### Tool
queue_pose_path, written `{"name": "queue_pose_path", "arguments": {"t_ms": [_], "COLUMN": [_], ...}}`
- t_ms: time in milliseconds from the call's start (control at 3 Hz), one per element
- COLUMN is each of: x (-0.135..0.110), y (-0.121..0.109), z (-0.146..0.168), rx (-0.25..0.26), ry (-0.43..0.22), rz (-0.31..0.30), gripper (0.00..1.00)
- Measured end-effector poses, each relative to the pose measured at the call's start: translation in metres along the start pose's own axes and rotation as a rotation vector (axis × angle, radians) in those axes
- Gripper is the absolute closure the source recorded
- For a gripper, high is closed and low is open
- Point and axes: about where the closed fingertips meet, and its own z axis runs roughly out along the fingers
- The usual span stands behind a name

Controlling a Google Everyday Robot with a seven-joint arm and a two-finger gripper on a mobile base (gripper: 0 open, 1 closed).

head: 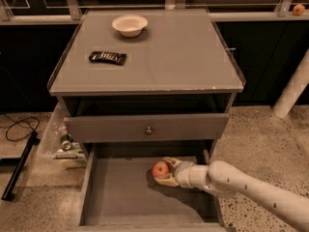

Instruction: Place apple into middle drawer

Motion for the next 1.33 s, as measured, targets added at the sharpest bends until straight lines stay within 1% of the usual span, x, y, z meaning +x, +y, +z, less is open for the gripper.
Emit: {"name": "queue_pose_path", "arguments": {"t_ms": [333,1000,1333], "x": [0.013,0.033,0.033], "y": [0.004,0.01,0.01], "z": [0.009,0.026,0.027], "rx": [-0.02,-0.075,-0.075], "ry": [0.016,0.054,0.054], "rz": [-0.024,-0.035,-0.035], "gripper": [1.0,1.0,0.81]}}
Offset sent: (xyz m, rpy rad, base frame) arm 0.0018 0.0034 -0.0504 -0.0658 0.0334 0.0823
